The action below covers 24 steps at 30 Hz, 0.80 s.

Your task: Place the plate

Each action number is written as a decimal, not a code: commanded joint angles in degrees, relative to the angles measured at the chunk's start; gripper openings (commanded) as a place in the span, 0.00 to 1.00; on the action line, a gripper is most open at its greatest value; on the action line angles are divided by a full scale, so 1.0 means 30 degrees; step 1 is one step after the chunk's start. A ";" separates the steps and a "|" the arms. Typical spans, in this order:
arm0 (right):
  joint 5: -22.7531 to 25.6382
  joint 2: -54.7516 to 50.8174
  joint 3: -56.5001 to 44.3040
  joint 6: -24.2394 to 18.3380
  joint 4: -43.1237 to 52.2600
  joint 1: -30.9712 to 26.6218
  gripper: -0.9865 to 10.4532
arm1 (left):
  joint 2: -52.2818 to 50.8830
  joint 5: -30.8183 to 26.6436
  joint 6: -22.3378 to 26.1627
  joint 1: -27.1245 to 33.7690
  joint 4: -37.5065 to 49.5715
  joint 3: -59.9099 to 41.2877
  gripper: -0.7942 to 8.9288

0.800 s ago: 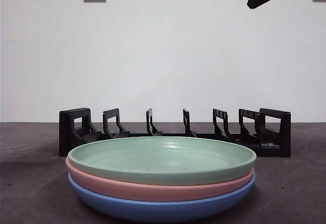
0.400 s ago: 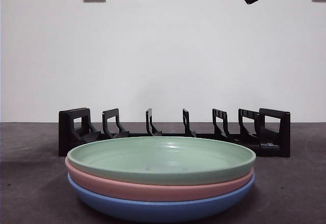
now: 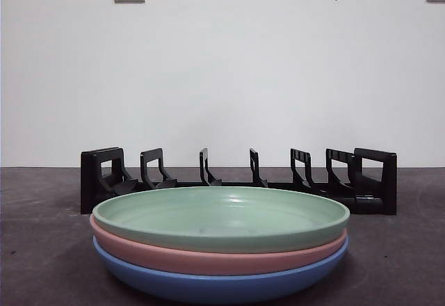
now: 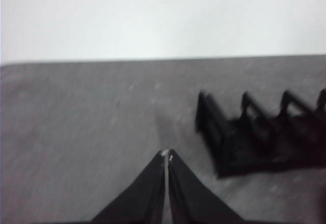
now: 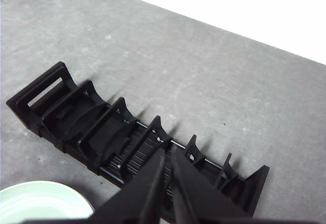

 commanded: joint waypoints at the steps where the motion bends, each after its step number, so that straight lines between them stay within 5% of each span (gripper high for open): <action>1: 0.0007 0.0146 0.0270 0.0204 0.0204 0.0095 0.10 | -0.0357 0.0175 -0.0634 0.1173 0.0240 -0.0962 0.09; 7: 0.0007 0.0146 0.0270 0.0211 0.0219 0.0095 0.10 | -0.1574 0.0306 -0.0809 0.2302 0.2616 -0.2863 0.09; 24: 0.0007 0.0146 0.0270 0.0211 0.0211 0.0095 0.10 | -0.1479 0.0357 -0.1158 0.2288 0.2579 -0.2834 0.09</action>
